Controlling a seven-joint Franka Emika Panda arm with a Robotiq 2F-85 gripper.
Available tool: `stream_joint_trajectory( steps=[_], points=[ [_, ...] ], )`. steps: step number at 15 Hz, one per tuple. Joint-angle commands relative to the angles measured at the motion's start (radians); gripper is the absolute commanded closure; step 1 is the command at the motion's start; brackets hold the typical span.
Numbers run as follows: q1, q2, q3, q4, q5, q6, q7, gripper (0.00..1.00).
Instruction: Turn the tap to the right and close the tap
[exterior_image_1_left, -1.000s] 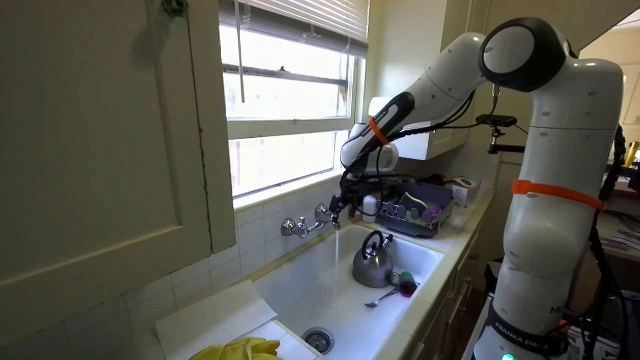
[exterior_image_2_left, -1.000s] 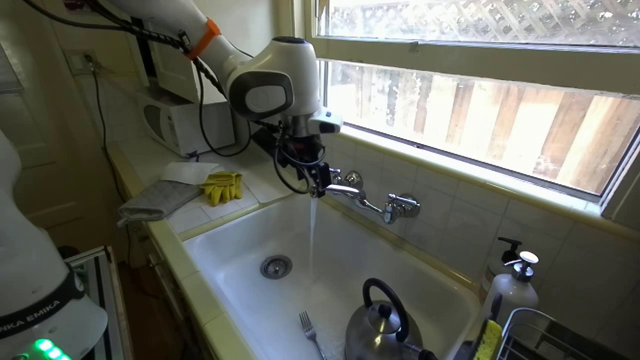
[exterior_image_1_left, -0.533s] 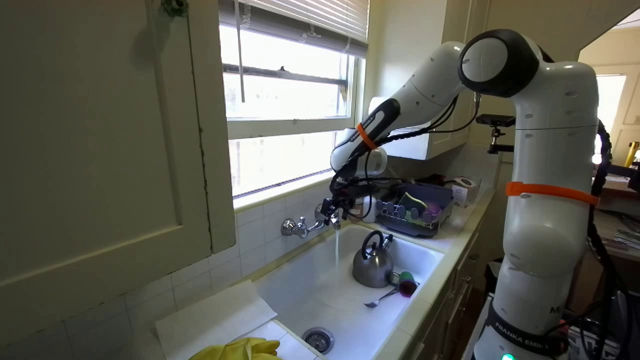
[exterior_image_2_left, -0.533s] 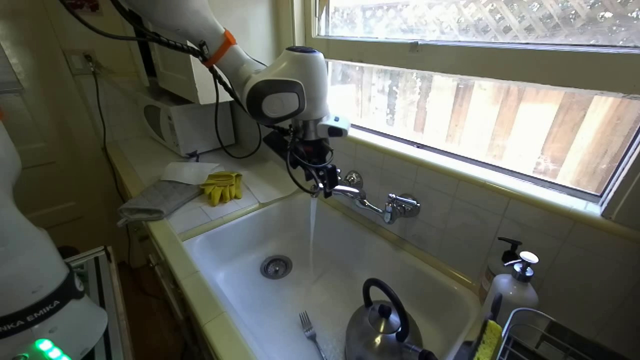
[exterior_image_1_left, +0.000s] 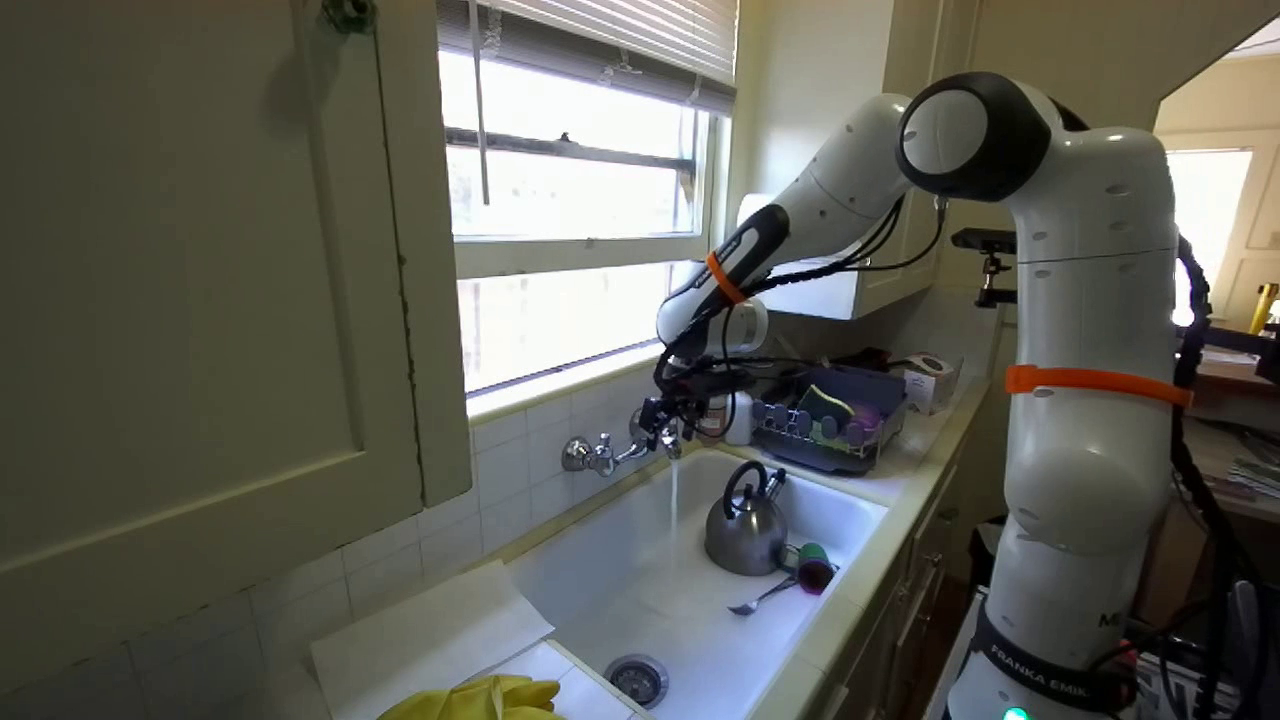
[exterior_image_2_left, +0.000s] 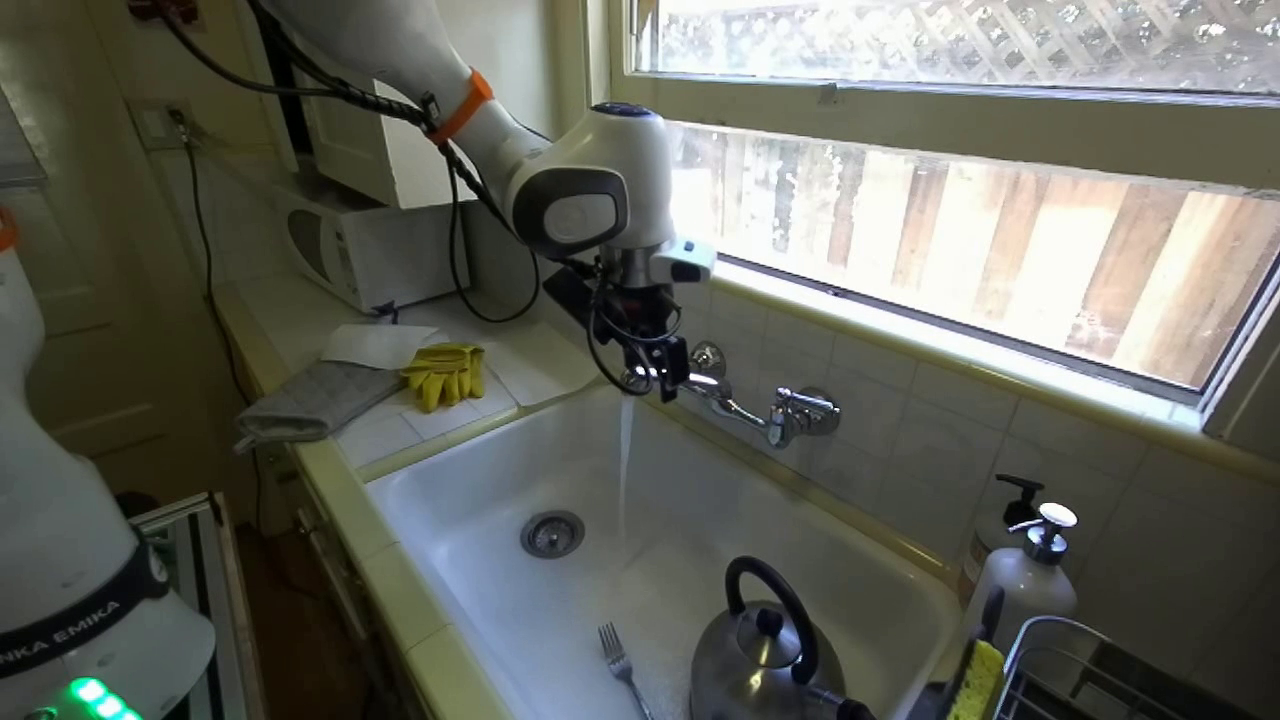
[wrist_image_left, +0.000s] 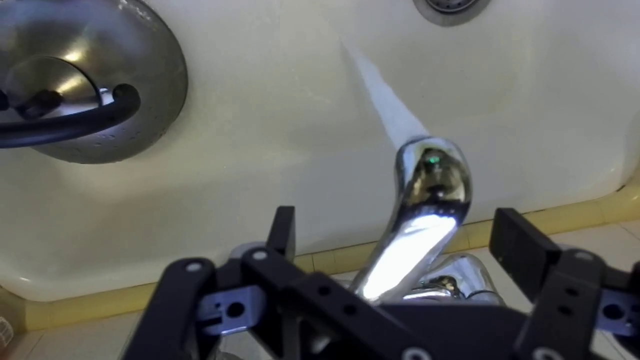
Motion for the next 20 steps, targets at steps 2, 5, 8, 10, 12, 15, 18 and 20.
stream_joint_trajectory(
  steps=[2,5,8,10,12,15,18,20],
  points=[
    [-0.023,0.013,0.006,0.008,-0.013,-0.019,0.011,0.00],
    [-0.032,0.016,0.002,0.005,-0.018,-0.024,0.011,0.00],
    [-0.041,0.018,0.000,0.001,-0.021,-0.035,0.006,0.00],
    [-0.045,0.014,-0.001,-0.002,-0.021,-0.038,0.003,0.00],
    [-0.047,0.007,-0.004,-0.005,-0.027,-0.041,0.001,0.00],
    [-0.051,0.002,-0.008,-0.013,-0.033,-0.043,-0.003,0.00],
    [-0.057,0.000,-0.010,-0.018,-0.033,-0.046,-0.009,0.00],
    [-0.059,-0.003,-0.012,-0.020,-0.035,-0.046,-0.011,0.00]
  ],
)
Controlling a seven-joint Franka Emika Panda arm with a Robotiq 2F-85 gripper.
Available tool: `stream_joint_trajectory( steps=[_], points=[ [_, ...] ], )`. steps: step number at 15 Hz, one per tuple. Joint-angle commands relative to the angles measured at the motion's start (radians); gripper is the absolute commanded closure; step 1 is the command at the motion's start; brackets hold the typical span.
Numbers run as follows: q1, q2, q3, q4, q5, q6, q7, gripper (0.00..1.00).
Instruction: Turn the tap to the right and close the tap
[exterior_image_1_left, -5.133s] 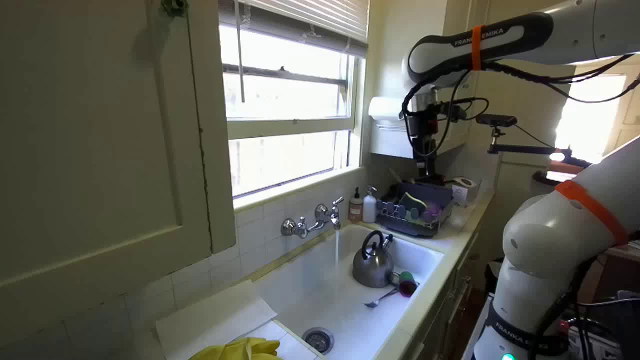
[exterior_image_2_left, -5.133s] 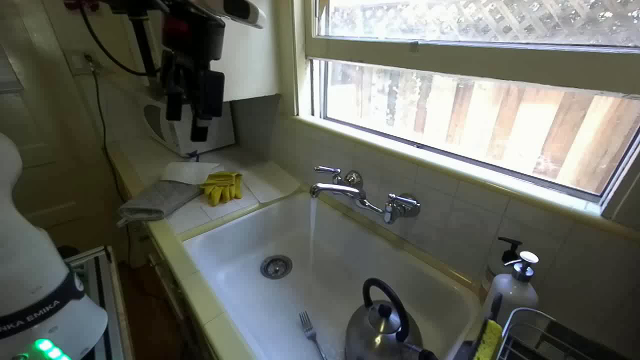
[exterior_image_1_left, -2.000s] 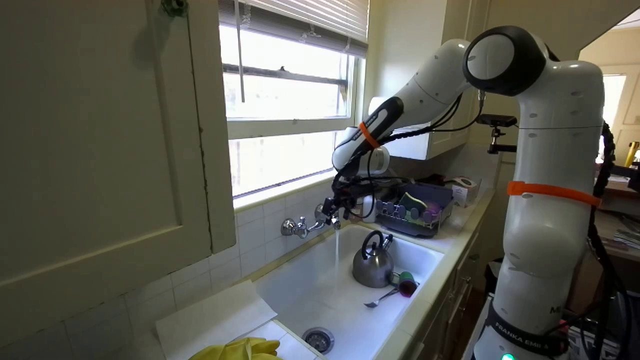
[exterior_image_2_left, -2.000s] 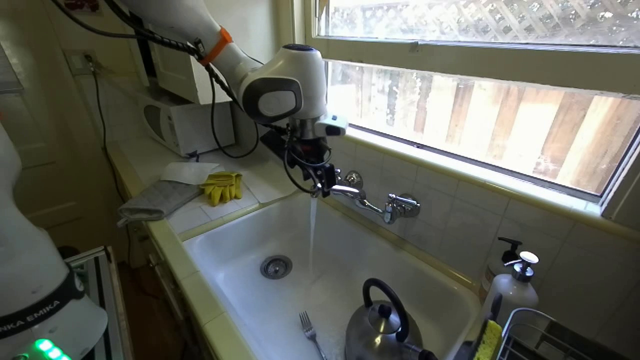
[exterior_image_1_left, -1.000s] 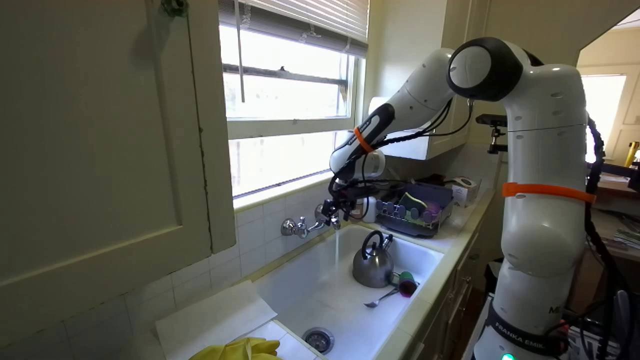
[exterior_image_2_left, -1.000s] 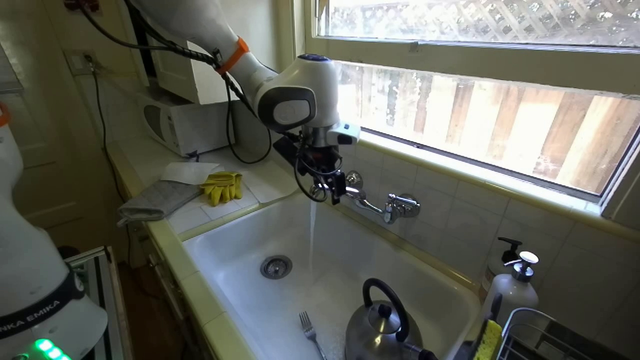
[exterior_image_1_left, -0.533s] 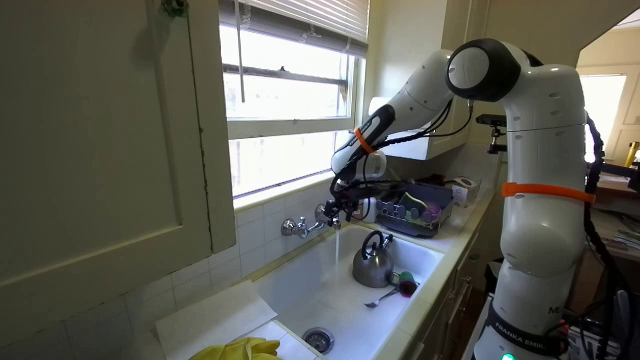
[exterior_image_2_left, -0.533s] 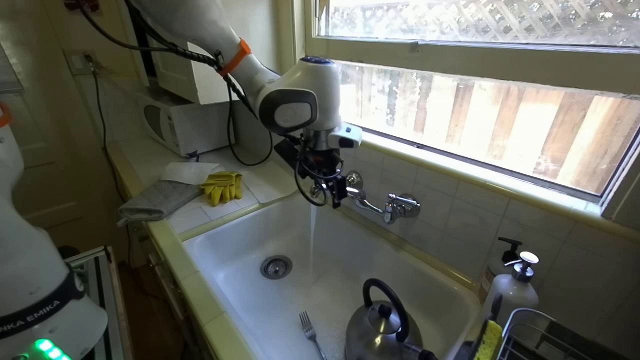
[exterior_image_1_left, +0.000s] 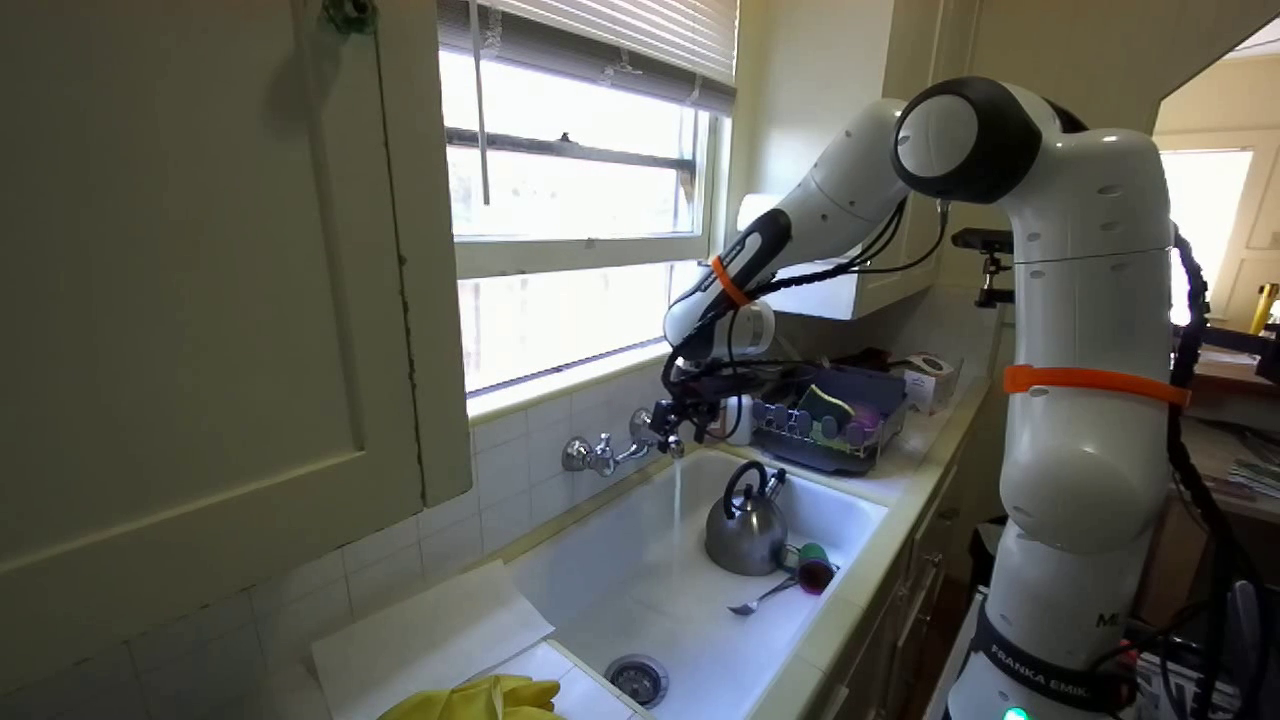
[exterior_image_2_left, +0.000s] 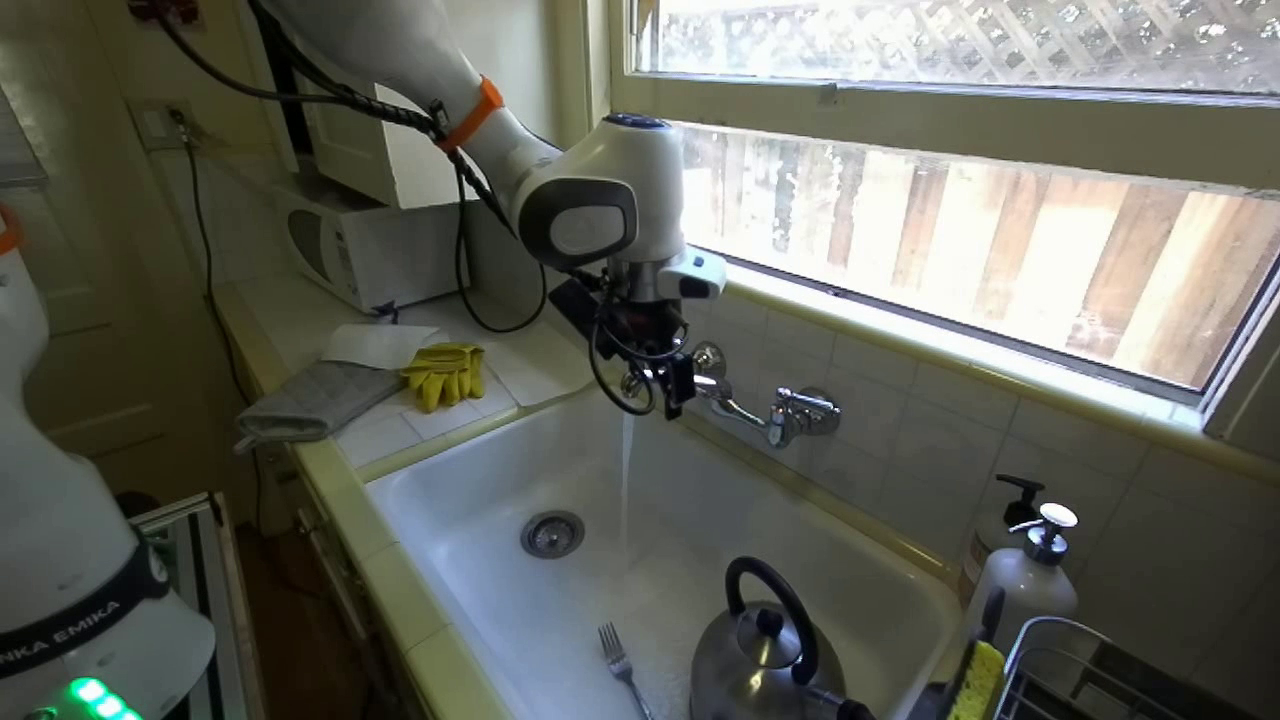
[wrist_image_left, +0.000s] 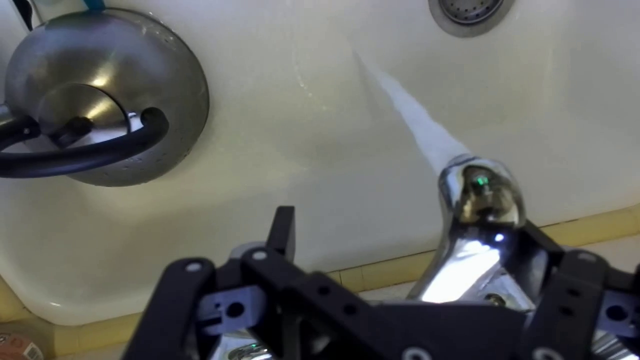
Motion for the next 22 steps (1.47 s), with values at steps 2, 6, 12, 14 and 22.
stream_joint_trajectory(
  steps=[2,6,12,14,22],
  points=[
    [-0.023,-0.017,-0.011,-0.020,-0.030,-0.030,-0.011,0.00],
    [-0.023,-0.021,-0.014,-0.026,-0.037,-0.030,-0.011,0.00],
    [-0.033,-0.035,-0.020,-0.046,-0.034,-0.030,-0.020,0.00],
    [-0.037,-0.038,-0.022,-0.050,-0.033,-0.030,-0.021,0.00],
    [-0.048,-0.051,-0.030,-0.064,-0.038,-0.029,-0.023,0.00]
  ],
)
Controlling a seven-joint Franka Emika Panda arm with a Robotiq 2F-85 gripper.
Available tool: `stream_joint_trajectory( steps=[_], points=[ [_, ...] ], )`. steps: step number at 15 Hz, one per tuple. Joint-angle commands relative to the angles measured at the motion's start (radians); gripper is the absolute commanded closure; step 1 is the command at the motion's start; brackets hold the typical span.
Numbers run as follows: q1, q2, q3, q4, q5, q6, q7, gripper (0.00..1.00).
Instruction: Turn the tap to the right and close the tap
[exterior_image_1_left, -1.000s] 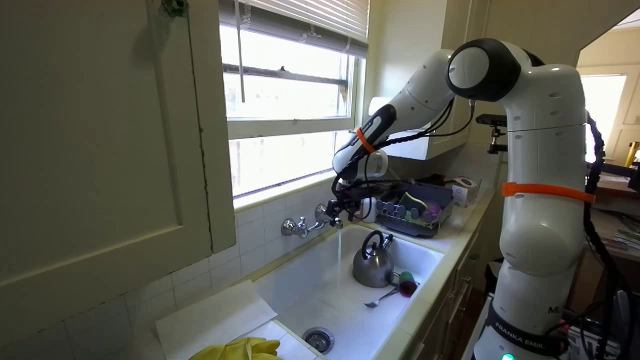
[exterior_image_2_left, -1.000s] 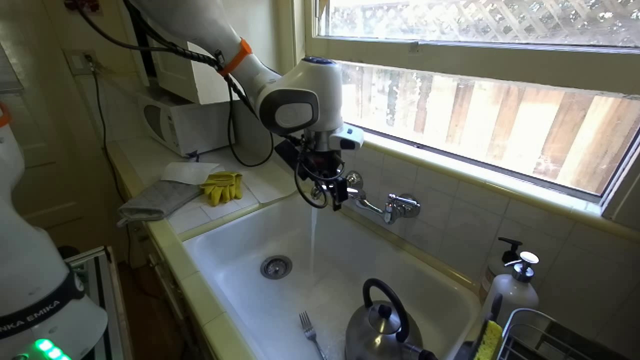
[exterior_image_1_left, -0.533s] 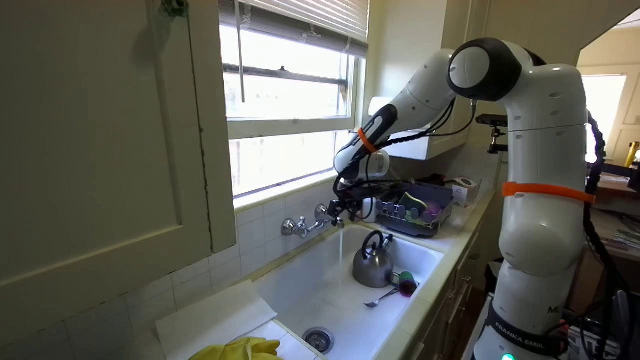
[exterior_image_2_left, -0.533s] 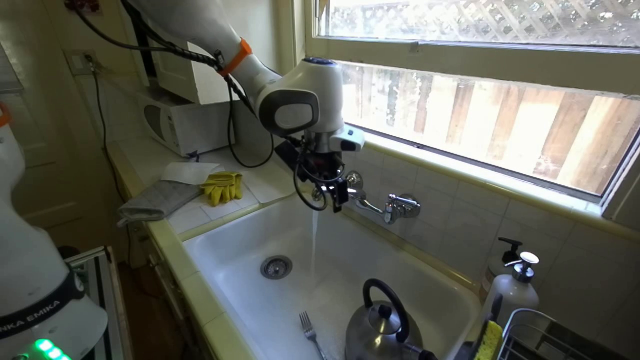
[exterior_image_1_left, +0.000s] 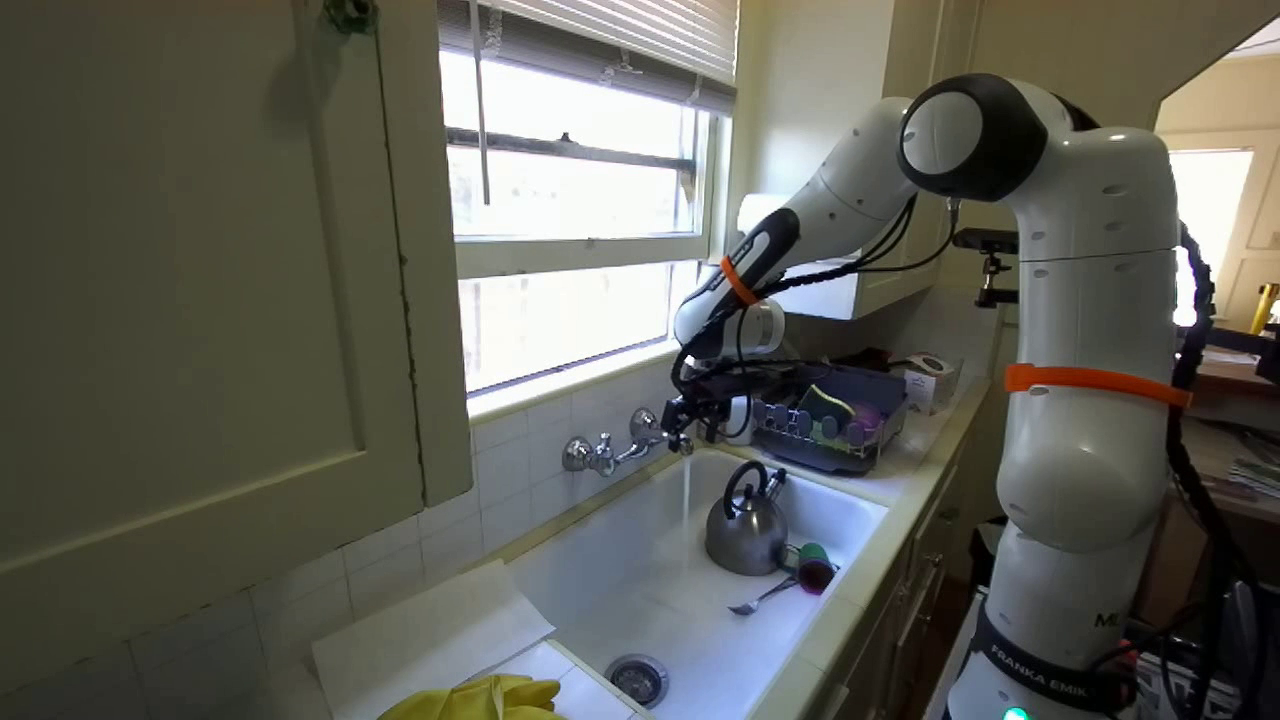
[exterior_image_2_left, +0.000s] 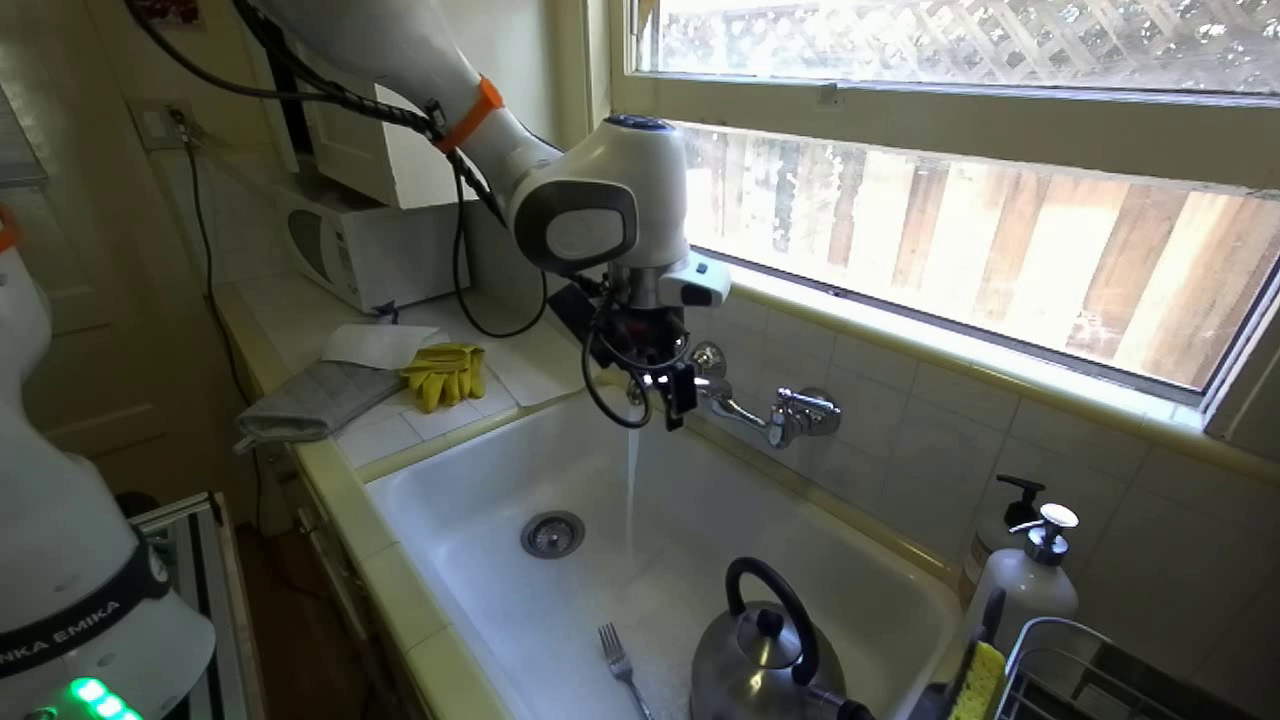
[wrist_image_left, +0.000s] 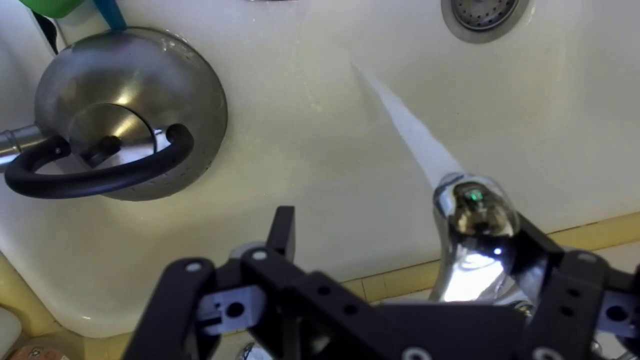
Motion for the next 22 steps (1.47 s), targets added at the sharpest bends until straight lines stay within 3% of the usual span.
stream_joint_trajectory(
  steps=[1,22],
  points=[
    [-0.025,-0.033,-0.020,-0.039,-0.033,-0.027,-0.022,0.00],
    [-0.035,-0.042,-0.041,-0.052,-0.050,-0.032,-0.025,0.00]
  ],
)
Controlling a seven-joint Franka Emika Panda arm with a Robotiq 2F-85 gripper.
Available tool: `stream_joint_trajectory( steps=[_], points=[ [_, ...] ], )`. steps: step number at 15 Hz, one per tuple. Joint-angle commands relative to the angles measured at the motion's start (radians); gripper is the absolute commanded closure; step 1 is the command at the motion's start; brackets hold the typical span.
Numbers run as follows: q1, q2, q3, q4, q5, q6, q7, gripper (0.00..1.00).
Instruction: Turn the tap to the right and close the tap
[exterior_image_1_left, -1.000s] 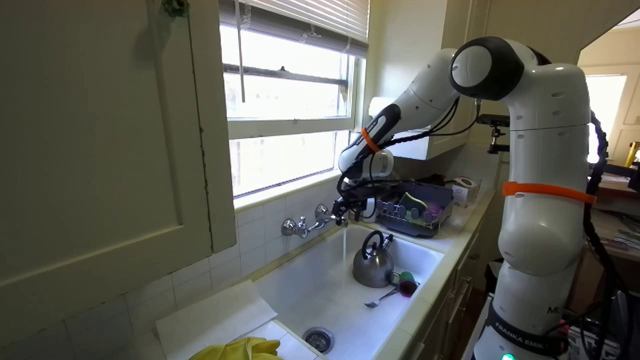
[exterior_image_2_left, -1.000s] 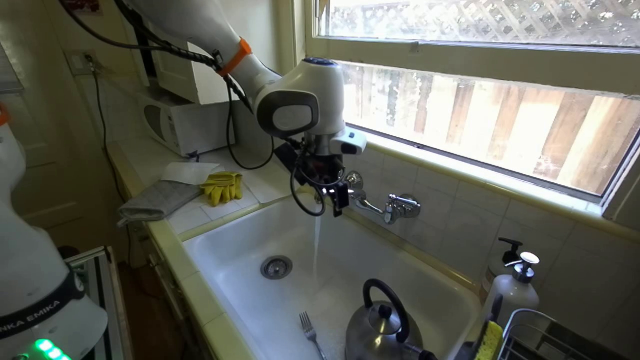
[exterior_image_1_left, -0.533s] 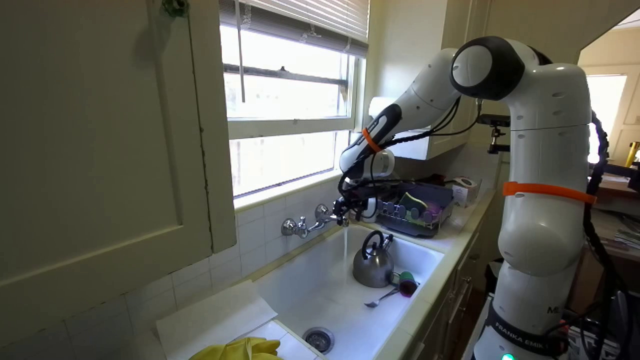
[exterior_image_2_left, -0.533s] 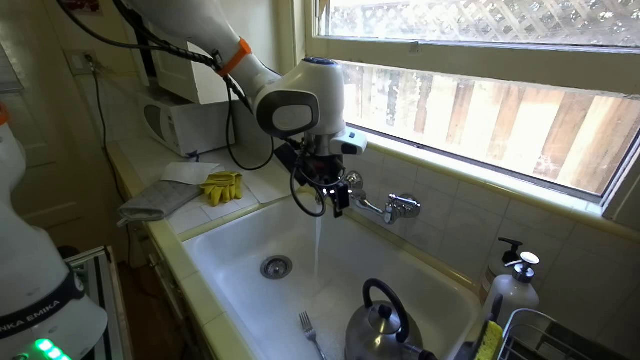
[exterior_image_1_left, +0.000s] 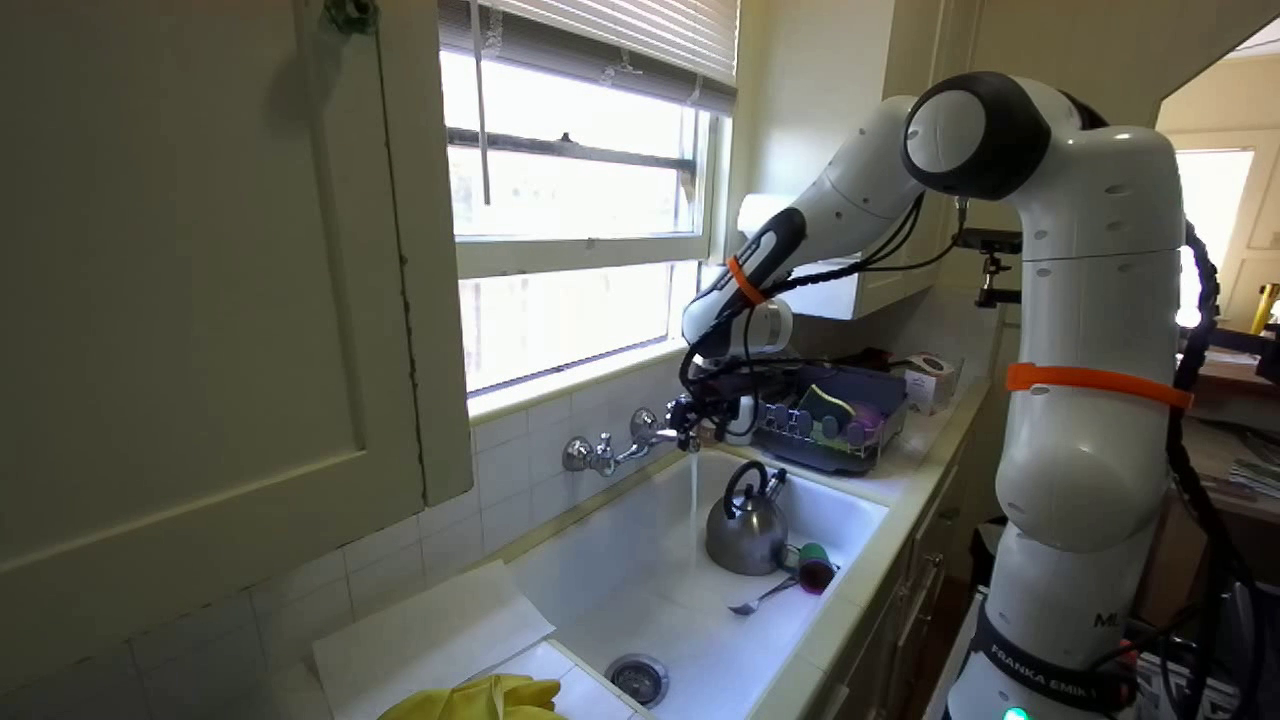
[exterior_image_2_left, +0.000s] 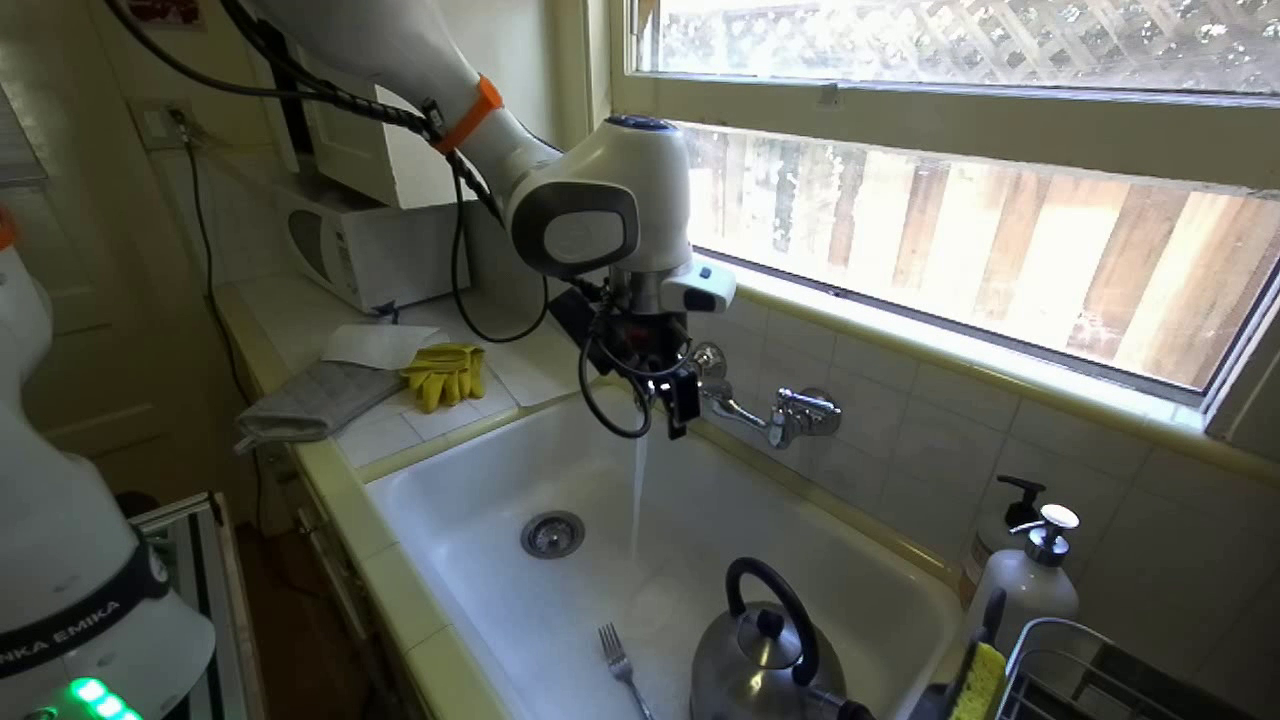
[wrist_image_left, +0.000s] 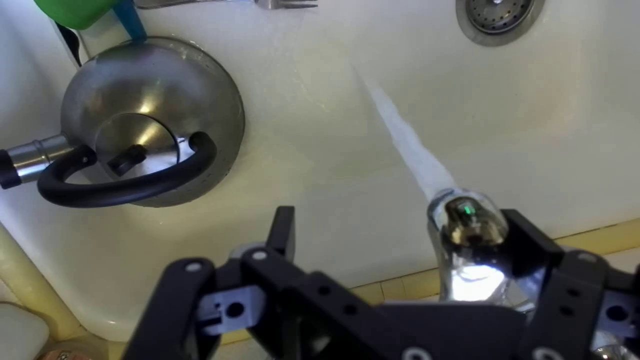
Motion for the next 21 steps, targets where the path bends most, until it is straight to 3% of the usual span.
stream_joint_trajectory(
  steps=[1,16,21],
  points=[
    [-0.027,-0.030,-0.021,-0.036,-0.038,-0.031,-0.022,0.00],
    [-0.032,-0.040,-0.027,-0.040,-0.043,-0.036,-0.026,0.00],
    [-0.031,-0.081,-0.016,-0.037,-0.013,-0.106,-0.053,0.00]
  ],
)
